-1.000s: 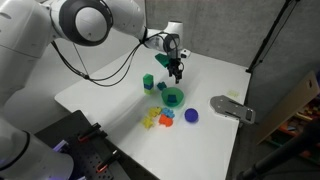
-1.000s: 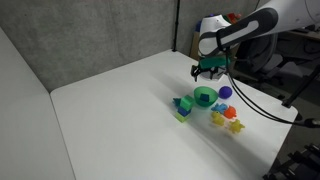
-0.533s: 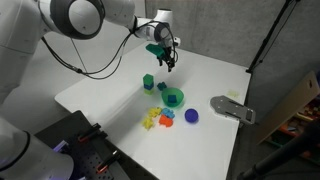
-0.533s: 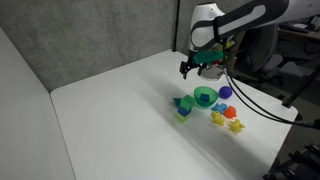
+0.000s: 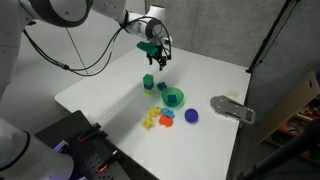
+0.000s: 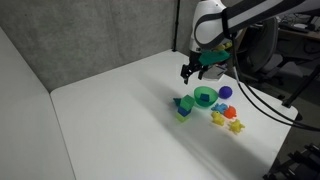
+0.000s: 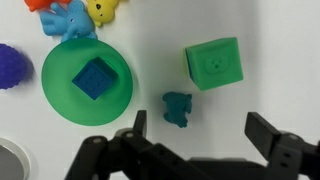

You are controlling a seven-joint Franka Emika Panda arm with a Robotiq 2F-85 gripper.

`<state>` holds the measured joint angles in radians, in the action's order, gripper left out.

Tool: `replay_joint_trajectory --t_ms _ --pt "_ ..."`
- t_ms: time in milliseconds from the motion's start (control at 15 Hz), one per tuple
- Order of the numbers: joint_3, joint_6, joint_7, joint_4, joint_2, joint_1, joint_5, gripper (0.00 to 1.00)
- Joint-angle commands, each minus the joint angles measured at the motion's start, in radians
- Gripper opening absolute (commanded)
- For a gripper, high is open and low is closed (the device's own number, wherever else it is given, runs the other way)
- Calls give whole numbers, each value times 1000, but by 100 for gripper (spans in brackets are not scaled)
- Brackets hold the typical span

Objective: Pick up the top blue block and move the green bowl a little to the left, put the blue block in the green bowl, pick up the top green block and put it in the green bowl, pick up the stacked blue block from the table and put it in the green bowl

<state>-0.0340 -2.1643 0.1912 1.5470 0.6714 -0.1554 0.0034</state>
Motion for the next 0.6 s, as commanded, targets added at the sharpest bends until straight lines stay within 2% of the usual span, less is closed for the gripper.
replay_joint_trajectory --t_ms 0,67,133,533 --pt "-20 -14 -31 117 -76 9 13 100" --pt "-22 -2 -28 126 -82 10 16 100" --pt "-11 3 -3 61 -31 -2 0 100" --pt "-14 3 -3 91 -47 -2 1 100"
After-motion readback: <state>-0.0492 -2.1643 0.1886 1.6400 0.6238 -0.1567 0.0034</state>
